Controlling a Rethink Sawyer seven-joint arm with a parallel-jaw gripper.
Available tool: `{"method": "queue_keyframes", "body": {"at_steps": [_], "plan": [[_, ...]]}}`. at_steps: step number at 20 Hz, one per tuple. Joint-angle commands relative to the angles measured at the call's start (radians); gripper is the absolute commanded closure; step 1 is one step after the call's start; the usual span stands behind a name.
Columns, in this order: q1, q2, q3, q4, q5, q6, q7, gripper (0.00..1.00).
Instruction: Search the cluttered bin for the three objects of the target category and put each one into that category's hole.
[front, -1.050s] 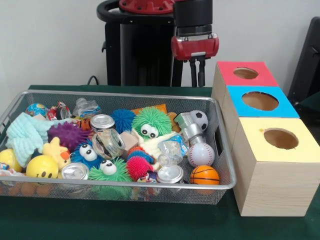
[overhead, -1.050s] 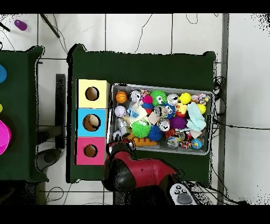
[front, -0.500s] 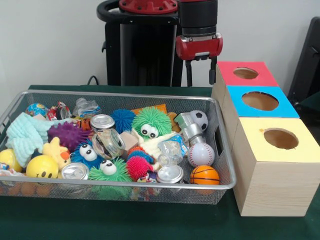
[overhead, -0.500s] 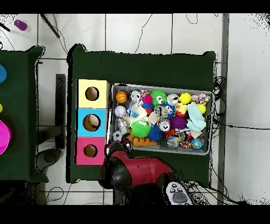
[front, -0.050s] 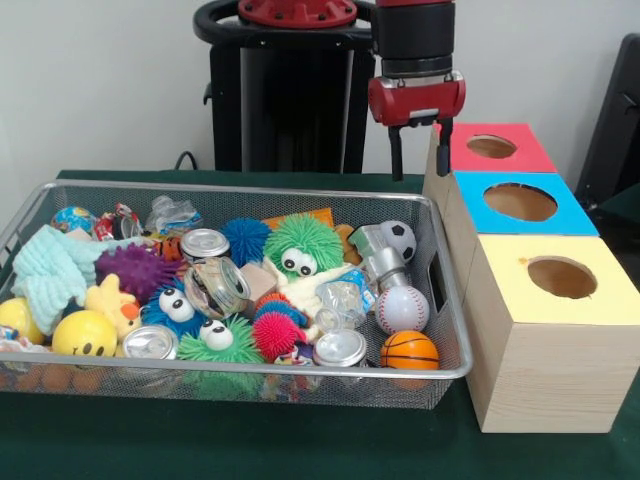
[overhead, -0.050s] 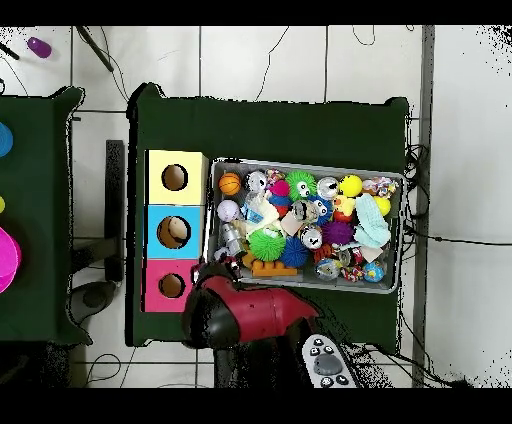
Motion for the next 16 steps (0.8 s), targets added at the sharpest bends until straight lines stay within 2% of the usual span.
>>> {"method": "queue_keyframes", "body": {"at_steps": [1, 5, 9, 16], "plan": [[-0.028, 0.061, 0.091, -0.169, 0.003, -0.016, 0.113, 0.00], [-0.096, 0.088, 0.144, -0.153, -0.052, -0.083, 0.111, 0.00], [-0.180, 0.136, 0.218, -0.160, -0.105, -0.073, 0.075, 0.00], [-0.250, 0.179, 0.268, -0.157, -0.171, -0.108, 0.084, 0.00]]}}
